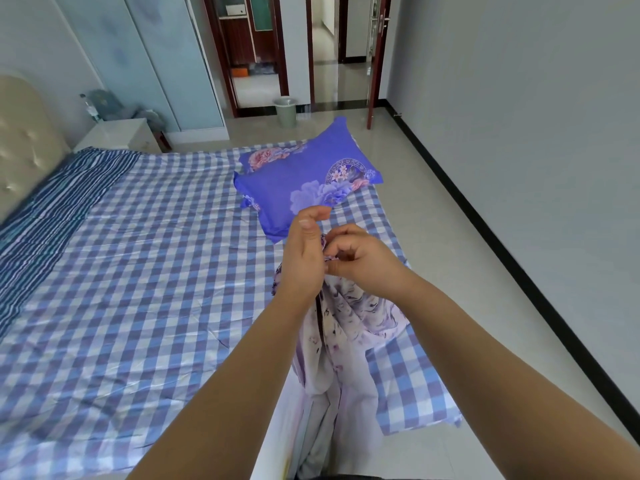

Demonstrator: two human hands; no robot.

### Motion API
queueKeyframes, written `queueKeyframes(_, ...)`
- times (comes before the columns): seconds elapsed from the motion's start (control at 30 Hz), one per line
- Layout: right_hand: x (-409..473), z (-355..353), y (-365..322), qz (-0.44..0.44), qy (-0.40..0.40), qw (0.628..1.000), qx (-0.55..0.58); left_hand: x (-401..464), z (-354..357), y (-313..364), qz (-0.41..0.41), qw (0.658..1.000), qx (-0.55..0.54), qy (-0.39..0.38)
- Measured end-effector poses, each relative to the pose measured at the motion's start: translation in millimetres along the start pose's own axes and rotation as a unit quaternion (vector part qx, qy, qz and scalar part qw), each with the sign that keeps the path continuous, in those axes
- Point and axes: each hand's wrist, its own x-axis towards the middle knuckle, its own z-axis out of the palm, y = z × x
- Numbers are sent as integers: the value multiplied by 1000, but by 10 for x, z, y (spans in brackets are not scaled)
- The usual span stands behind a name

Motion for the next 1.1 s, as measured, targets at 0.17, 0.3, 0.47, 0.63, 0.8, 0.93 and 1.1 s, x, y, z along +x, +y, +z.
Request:
queueKeyframes(0.17,-96,-34,-10,-5,-39,998,40,-68,-30,34,4,998,6,-67)
queueKeyframes(0.3,-166,-25,4,1,-9,999,43,-112,-56,115,-56,994,-15,-92)
queueKeyframes(0.47,-203,-52,0,-22,42,999,-20,-117,-239,183,-115,979,18,-167)
queueKeyframes(0.63,-206,-69,-23,-28,39,997,-54,-83,-381,190,-175,960,98,-195)
queueKeyframes(0.8,-248,-33,-3,-25,74,995,-63,-82,-380,126,-114,975,172,-87)
queueKeyframes(0.93,-289,-33,-77,-27,63,996,-62,-165,-303,137,-132,987,81,-45)
queueKeyframes(1.1,-283,-51,-78,49,70,995,-56,-316,-275,89,-210,973,-35,-85)
